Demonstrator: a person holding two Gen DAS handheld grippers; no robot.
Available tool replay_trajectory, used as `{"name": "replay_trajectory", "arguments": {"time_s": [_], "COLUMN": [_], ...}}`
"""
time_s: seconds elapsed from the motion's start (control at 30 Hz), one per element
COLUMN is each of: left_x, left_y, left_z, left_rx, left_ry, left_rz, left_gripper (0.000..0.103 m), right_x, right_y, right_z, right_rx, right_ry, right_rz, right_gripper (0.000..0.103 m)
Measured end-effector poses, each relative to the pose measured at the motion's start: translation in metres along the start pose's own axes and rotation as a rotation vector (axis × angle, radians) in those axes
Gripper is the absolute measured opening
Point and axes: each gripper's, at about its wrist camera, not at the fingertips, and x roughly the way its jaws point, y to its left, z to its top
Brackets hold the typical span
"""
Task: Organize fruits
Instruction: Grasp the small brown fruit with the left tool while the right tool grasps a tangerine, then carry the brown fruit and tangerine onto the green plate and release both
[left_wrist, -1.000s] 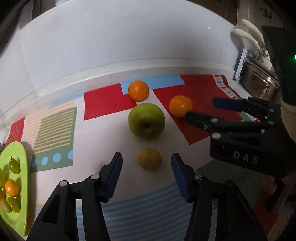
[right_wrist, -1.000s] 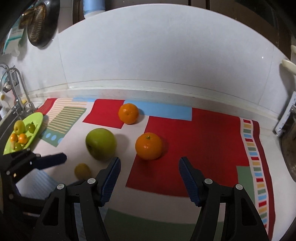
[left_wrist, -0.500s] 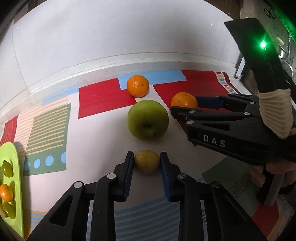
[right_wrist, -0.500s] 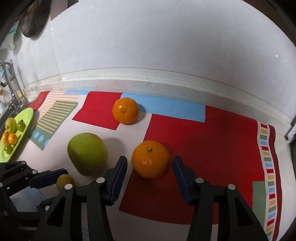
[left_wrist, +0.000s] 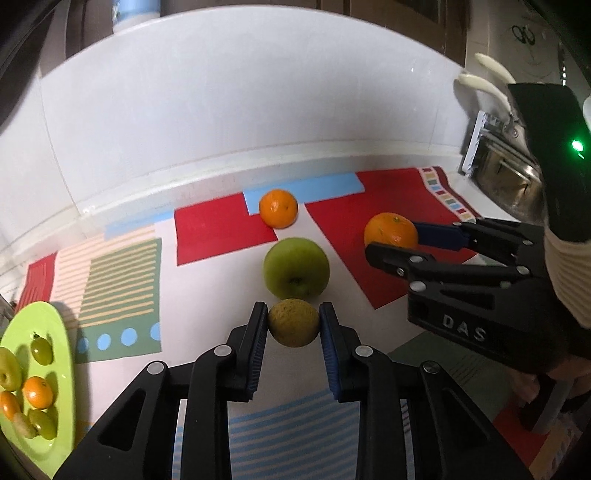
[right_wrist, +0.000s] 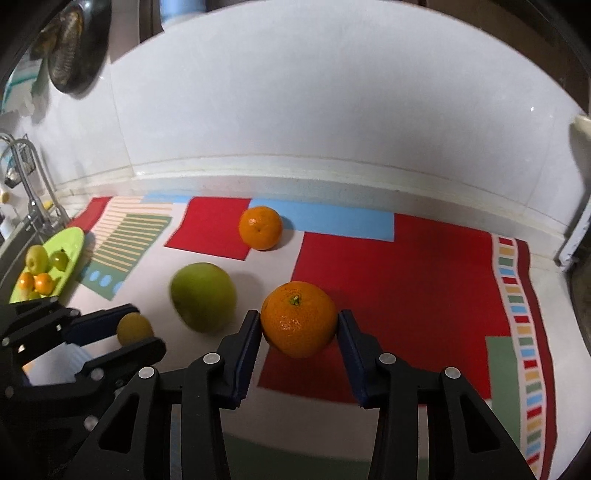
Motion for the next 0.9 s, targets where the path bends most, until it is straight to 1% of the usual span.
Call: {"name": "replay_trajectory", "arguments": {"time_s": [0.43, 0.57, 0.73, 0.9], "left_x": [-0.063, -0.083, -0.109, -0.137], "left_y": [0.004, 0.006, 0.014, 0.028], "left_z": [-0.001, -0.007, -0.018, -0.033], "left_rx": [-0.006, -0.011, -0.023, -0.044], "left_ry": [-0.104, -0.131, -0.160, -0.178], "left_rz": [0.023, 0.037, 0.063, 0.089], "left_gripper": [0.029, 0.029, 0.029, 0.029], "right_x": [-0.075, -0.091, -0.110, -0.125], "right_y": [0.027, 0.037, 0.058, 0.080], "right_z": [-0.004, -0.006, -0.010, -0.015], "right_rx": [-0.014, -0.009, -0.018, -0.033], "right_ry": [-0.113, -0.131, -0.155, -0.171], "right_rz": [0.002, 0.011, 0.023, 0.045], "right_gripper": [0.043, 0.043, 0.043, 0.043]}}
